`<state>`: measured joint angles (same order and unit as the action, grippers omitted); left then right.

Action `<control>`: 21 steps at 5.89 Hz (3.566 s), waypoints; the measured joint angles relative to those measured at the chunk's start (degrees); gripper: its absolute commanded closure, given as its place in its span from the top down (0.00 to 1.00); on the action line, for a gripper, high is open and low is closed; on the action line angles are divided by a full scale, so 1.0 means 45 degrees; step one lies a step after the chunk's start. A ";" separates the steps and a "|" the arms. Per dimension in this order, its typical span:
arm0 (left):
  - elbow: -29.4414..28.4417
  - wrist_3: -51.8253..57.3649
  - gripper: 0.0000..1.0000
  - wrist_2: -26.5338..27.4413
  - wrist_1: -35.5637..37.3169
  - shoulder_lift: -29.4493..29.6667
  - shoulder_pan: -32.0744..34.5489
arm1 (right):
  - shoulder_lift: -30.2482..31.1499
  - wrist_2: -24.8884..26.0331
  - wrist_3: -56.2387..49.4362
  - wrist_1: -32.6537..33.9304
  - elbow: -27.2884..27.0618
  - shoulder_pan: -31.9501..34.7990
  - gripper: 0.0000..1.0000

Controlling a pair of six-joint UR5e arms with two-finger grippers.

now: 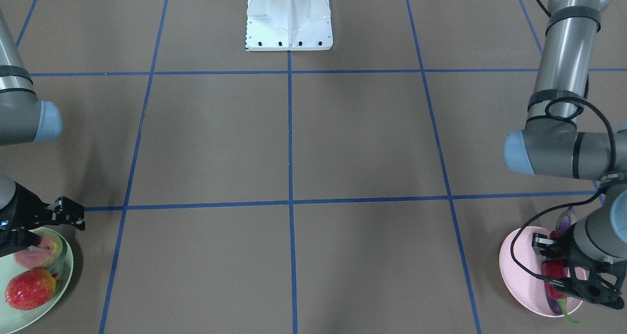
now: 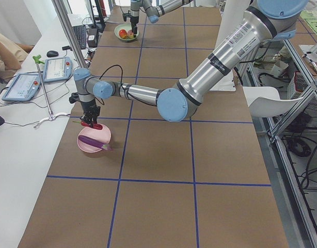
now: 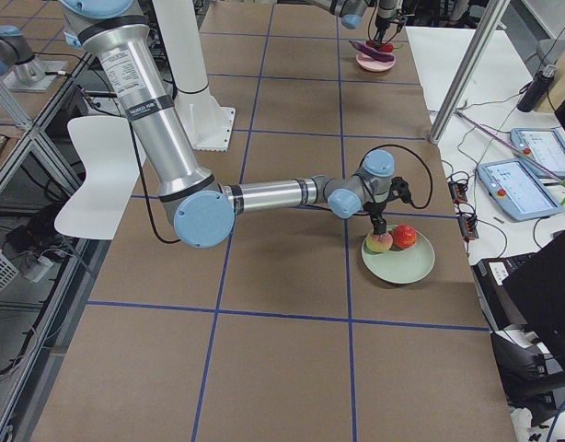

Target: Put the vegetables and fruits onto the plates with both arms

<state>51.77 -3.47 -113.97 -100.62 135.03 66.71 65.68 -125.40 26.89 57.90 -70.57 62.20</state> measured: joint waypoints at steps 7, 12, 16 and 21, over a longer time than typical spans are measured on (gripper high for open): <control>0.5069 -0.0850 1.00 -0.4188 -0.0062 -0.4578 0.2838 | 0.0734 -0.1884 -0.3506 0.7588 -0.4597 0.3498 1.00; 1.2026 -0.0781 1.00 -0.4479 0.1703 -1.2572 0.5266 | 0.4536 -0.2047 -0.8141 0.9986 -0.6284 0.5996 1.00; 1.2916 -0.0613 1.00 -0.4362 0.2977 -1.3648 0.5291 | 0.4961 -0.2009 -0.8035 0.9979 -0.6498 0.6022 1.00; 1.2190 -0.0555 1.00 -0.4346 0.1024 -1.3013 0.5279 | 0.6030 -0.1932 -0.7990 0.9382 -0.7042 0.6016 1.00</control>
<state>106.63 -5.97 -133.52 -96.01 76.47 90.47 92.81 -134.10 -9.06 100.12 -102.27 89.27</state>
